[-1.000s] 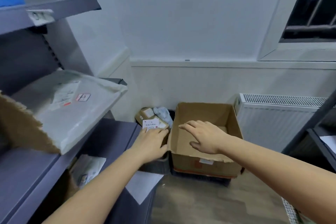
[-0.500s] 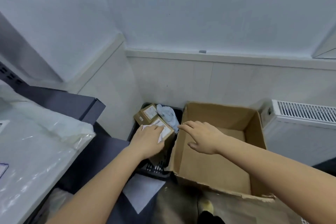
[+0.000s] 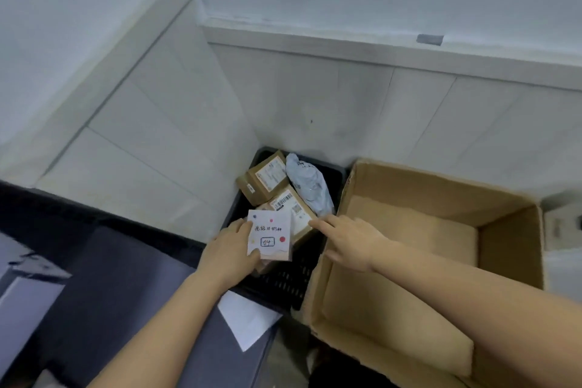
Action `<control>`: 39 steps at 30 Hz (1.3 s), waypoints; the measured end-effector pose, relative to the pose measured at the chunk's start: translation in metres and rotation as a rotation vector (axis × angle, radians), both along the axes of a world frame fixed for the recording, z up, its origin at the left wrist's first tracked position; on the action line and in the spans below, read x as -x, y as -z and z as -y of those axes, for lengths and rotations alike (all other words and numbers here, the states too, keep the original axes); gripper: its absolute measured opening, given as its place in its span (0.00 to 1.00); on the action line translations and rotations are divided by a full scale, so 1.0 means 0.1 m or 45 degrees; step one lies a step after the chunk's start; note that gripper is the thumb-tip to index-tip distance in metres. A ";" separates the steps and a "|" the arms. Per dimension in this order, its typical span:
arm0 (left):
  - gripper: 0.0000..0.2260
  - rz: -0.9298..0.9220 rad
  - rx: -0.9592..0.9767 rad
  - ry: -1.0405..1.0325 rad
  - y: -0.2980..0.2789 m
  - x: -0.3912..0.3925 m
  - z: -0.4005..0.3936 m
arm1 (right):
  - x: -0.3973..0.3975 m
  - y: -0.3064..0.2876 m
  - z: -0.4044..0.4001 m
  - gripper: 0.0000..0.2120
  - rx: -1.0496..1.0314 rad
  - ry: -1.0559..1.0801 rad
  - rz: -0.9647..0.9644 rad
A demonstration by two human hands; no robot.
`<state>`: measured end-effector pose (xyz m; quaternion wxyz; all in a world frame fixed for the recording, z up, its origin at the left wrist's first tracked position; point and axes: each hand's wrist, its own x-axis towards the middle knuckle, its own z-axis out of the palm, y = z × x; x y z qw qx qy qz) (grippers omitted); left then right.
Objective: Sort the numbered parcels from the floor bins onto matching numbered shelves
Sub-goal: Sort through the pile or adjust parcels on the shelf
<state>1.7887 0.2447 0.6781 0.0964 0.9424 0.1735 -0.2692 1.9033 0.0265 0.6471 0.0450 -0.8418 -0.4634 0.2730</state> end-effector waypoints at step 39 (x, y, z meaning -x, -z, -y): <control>0.20 0.286 0.386 -1.006 0.68 -0.64 0.02 | -0.27 0.49 -0.61 0.21 -0.260 0.801 -0.744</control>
